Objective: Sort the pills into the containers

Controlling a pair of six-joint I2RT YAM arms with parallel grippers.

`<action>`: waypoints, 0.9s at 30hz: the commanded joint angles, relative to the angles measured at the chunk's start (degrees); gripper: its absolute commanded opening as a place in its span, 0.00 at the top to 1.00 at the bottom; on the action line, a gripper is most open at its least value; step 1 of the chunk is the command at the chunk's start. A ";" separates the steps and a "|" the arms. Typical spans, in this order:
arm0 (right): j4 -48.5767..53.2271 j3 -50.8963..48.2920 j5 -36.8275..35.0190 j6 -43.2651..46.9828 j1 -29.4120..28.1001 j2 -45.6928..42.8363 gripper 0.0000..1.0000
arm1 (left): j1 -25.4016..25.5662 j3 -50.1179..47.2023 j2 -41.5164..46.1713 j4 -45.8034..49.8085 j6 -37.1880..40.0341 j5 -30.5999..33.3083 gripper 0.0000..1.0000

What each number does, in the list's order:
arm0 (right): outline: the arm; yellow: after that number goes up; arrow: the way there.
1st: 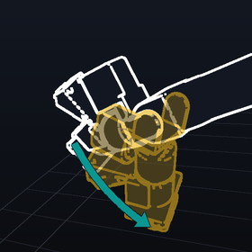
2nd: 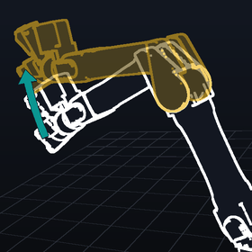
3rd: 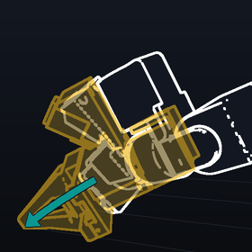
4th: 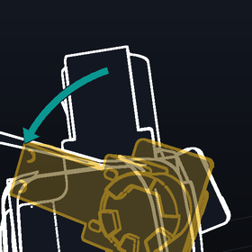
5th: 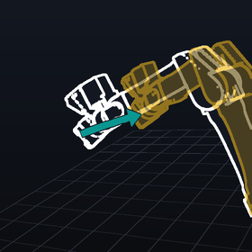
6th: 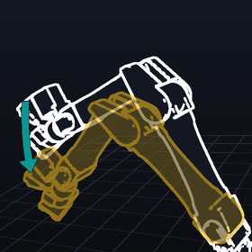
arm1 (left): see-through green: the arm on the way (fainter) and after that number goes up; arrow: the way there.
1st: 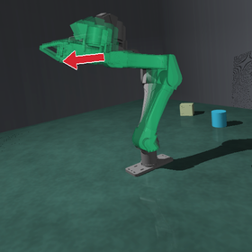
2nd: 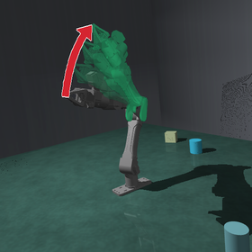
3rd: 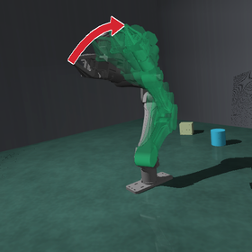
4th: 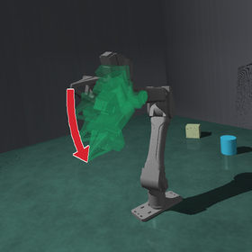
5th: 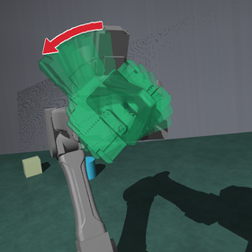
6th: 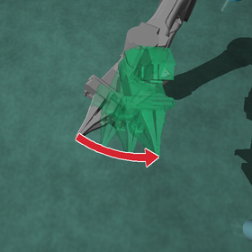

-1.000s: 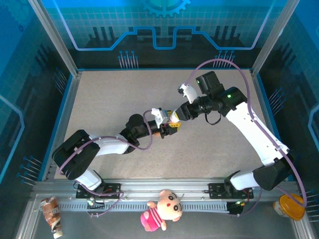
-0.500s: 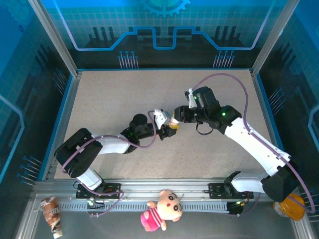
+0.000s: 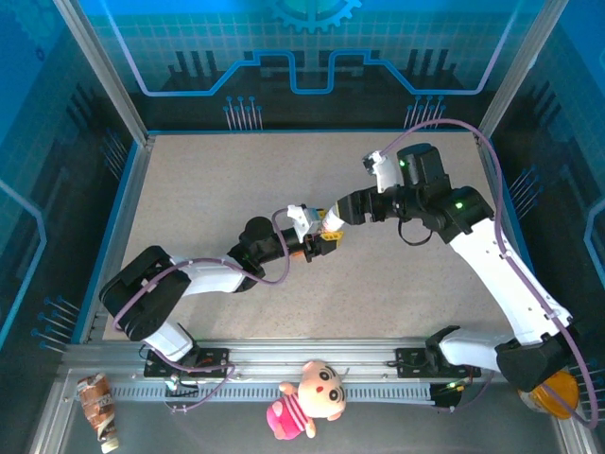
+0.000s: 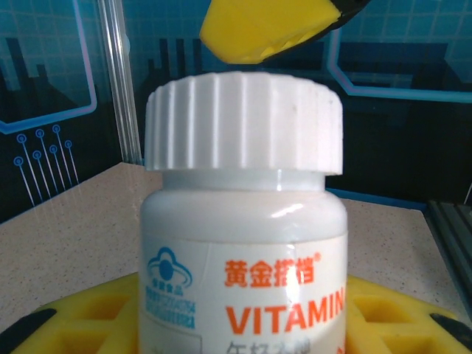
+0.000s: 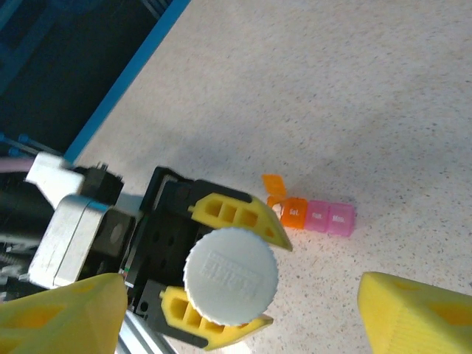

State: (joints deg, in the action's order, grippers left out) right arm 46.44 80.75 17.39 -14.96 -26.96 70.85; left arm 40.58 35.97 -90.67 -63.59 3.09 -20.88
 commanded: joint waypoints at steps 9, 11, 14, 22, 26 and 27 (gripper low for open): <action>7.64 5.00 -0.09 9.25 -2.92 7.06 0.19 | 0.30 2.09 1.53 -2.50 0.41 -2.06 1.00; 7.21 4.88 -0.16 8.99 -2.90 7.42 0.21 | 0.31 1.96 1.55 -2.50 0.32 -2.06 1.00; 6.63 4.86 -0.03 8.63 -2.86 7.82 0.27 | 0.37 1.91 1.55 -2.50 0.38 -2.06 1.00; 5.52 4.72 0.71 7.50 -3.60 8.98 0.49 | 0.30 1.82 0.98 -3.20 0.08 -2.06 1.00; 3.68 3.75 -0.06 3.34 -4.49 8.77 0.63 | 0.31 1.94 0.75 -3.21 0.12 -2.06 1.00; 2.48 2.95 -0.54 0.66 -4.99 8.46 0.69 | 0.31 2.00 0.59 -3.29 0.16 -2.06 1.00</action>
State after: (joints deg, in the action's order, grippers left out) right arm 51.62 83.99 17.98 -9.34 -30.50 79.31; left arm 40.51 35.97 -90.59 -63.24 2.83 -21.32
